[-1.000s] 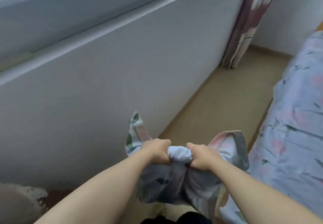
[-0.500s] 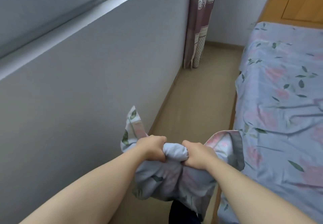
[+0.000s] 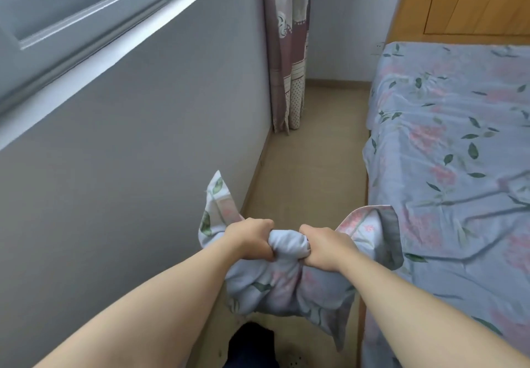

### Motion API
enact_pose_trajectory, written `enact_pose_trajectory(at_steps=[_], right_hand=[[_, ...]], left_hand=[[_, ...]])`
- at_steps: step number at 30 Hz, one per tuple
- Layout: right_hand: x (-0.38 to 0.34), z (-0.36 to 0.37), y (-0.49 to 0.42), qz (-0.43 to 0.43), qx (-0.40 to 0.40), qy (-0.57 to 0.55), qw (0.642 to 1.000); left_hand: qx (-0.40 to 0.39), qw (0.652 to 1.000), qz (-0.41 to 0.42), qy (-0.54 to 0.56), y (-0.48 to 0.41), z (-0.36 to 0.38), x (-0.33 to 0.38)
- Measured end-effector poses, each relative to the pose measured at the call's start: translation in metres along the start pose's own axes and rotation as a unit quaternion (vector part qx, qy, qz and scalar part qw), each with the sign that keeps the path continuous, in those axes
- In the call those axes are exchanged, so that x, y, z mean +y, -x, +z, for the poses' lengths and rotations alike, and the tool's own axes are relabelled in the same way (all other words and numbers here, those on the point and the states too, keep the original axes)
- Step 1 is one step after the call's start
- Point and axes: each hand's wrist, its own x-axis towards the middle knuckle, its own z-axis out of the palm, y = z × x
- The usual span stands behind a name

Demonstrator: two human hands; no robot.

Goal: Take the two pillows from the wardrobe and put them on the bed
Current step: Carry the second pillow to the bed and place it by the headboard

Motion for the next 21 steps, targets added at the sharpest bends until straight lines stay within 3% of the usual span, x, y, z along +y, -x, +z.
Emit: enact_pose_trajectory(at_steps=[21], right_hand=[[0.096, -0.182, -0.231, 0.139, 0.017, -0.042, 0.989]], left_hand=[[-0.013, 0.986, 0.164, -0.032, -0.303, -0.192, 0.011]])
